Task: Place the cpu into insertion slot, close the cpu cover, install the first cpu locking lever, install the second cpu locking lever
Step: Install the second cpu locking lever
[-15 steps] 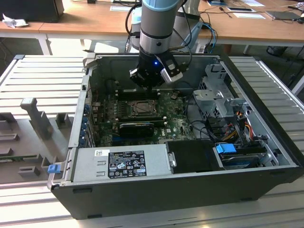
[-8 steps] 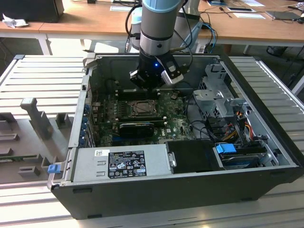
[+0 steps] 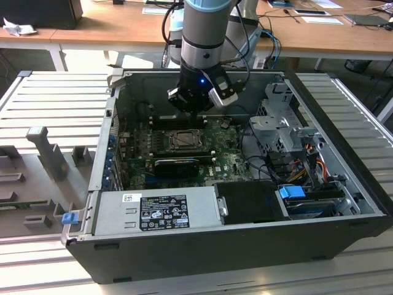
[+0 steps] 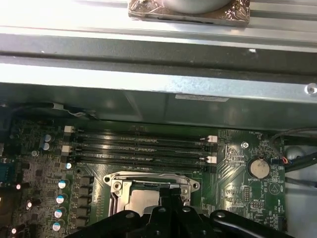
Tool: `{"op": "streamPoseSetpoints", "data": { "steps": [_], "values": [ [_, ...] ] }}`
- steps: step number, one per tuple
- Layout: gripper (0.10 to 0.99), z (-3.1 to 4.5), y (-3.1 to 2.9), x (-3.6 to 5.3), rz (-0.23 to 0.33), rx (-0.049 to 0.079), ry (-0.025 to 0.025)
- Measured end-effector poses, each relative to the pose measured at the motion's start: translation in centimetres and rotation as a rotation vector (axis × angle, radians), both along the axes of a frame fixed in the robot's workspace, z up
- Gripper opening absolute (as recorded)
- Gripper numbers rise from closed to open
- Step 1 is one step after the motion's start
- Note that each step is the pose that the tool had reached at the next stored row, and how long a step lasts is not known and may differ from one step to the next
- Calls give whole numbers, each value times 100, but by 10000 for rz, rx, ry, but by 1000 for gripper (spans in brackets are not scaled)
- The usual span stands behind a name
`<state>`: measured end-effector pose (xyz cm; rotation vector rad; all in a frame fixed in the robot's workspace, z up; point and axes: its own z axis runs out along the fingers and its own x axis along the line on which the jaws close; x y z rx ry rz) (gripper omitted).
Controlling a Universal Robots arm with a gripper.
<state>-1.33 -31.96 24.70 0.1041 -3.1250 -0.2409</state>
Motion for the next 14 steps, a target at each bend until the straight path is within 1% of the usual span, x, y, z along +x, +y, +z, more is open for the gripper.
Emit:
{"op": "streamPoseSetpoints", "data": {
  "steps": [2,5,9,10,11,12,14],
  "values": [
    [106,36,0,0,0,2,0],
    [106,66,0,0,0,28,0],
    [106,74,-11,0,1,130,-1],
    [106,74,-20,0,1,147,-1],
    [106,74,-46,0,0,181,0],
    [106,77,-55,0,1,206,0],
    [106,88,-56,-1,-2,231,0]
  ]
}}
